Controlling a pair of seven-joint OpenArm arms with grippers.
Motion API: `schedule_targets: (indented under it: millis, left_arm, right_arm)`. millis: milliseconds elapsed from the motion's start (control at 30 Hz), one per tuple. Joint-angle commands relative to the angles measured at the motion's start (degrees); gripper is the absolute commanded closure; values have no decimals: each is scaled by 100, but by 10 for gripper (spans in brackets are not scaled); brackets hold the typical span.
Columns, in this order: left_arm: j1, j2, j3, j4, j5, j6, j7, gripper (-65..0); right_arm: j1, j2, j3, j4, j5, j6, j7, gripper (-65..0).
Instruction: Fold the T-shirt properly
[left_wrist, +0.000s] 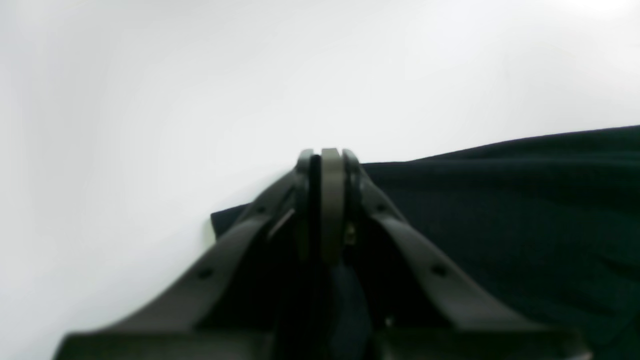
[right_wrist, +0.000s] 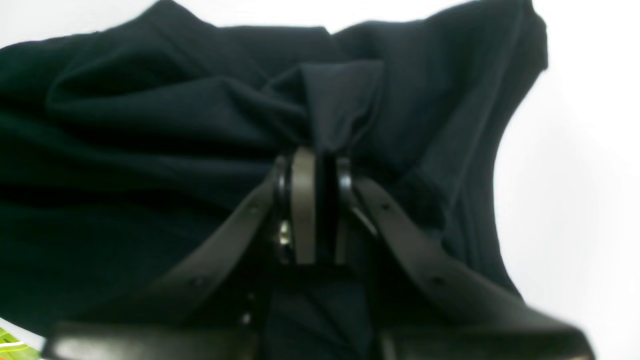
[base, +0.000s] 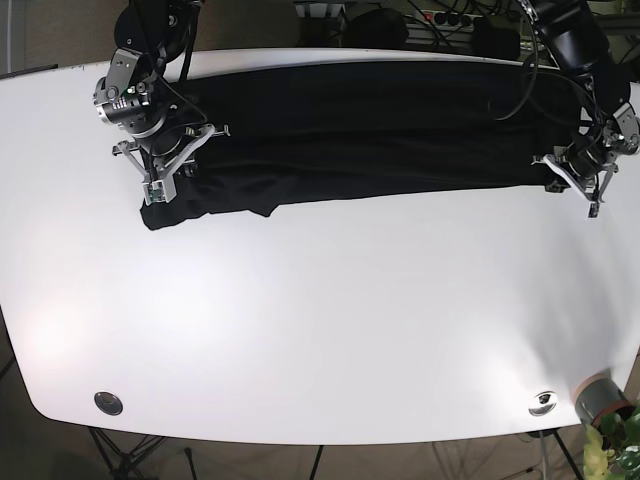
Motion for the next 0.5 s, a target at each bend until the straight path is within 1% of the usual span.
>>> schedule_targets:
  millis: [0, 167, 333, 467]
  left_arm:
    - [-43, -134, -213, 438, -66, -6, -106, 0]
    - [45, -81, -600, 1071, -66, -6, -71, 0]
    - [318, -81, -635, 1607, -75, -6, -71, 0]
    - [599, 24, -644, 1994, -75, -6, -71, 0]
  right_arm:
    - [38, 10, -4, 79, 66, -10, 118, -43]
    - [46, 10, -4, 79, 66, -10, 118, -43]
    - [46, 1, -4, 79, 66, -10, 118, -43]
    - [46, 1, -4, 79, 66, -10, 118, -43]
